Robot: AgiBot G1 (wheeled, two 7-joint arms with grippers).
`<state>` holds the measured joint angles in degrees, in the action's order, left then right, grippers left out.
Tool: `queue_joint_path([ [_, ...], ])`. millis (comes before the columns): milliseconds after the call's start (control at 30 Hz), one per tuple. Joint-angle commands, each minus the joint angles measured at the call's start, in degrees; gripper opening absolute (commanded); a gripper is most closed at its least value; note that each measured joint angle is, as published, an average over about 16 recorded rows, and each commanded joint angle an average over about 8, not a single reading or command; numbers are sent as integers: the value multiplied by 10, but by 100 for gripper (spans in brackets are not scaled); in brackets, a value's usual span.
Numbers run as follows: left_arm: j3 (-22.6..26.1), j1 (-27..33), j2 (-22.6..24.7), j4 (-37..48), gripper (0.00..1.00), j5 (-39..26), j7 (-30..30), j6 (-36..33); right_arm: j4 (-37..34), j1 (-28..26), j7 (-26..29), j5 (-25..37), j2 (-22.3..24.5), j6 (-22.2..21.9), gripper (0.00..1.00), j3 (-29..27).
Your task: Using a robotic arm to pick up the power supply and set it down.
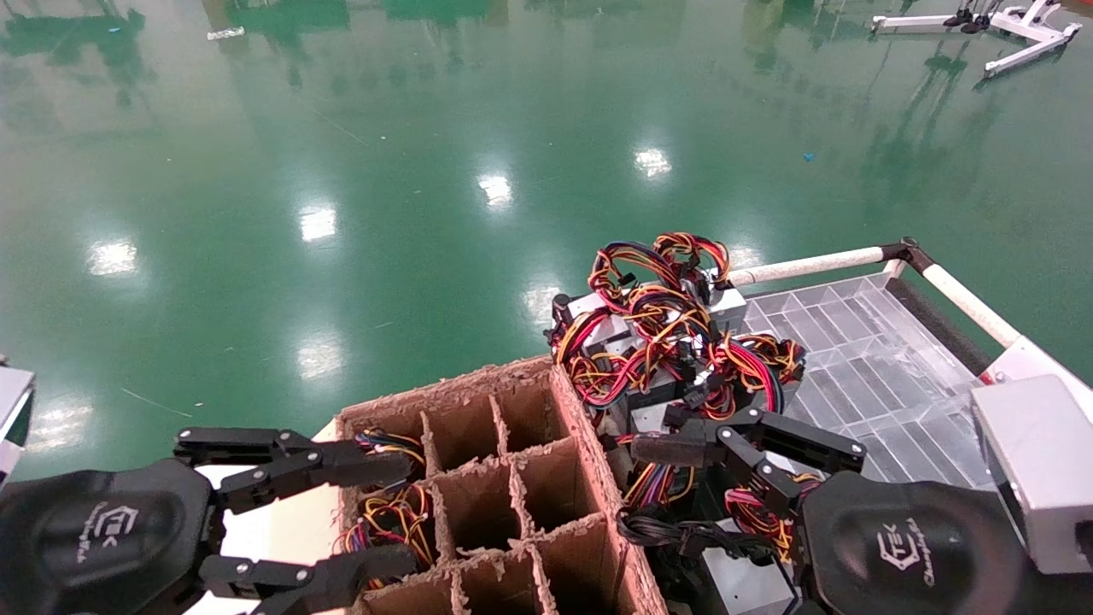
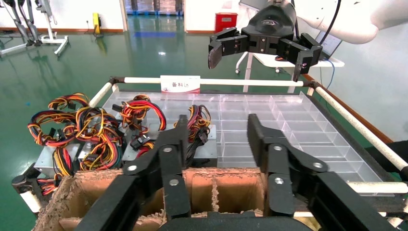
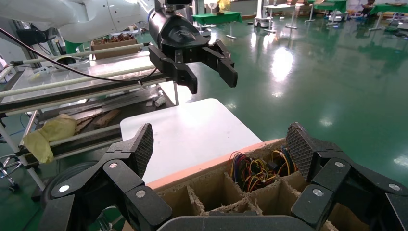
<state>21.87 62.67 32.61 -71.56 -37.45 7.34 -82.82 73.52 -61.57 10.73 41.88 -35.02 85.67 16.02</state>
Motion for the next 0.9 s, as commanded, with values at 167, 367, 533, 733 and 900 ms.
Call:
queue_joint_path([
  [167,0,0,0,0,0,0,0,0,-1,0,0,1,0,0,100,1],
  [367,0,0,0,0,0,0,0,0,-26,-7,-16,44,-23,-11,100,21],
  [533,0,0,0,0,0,0,0,0,-68,-42,-32,122,-80,-33,100,62],
  [733,0,0,0,0,0,0,0,0,-129,-84,-58,187,-164,-48,100,106],
  [900,0,0,0,0,0,0,0,0,-182,-104,-93,220,-225,-60,100,129],
])
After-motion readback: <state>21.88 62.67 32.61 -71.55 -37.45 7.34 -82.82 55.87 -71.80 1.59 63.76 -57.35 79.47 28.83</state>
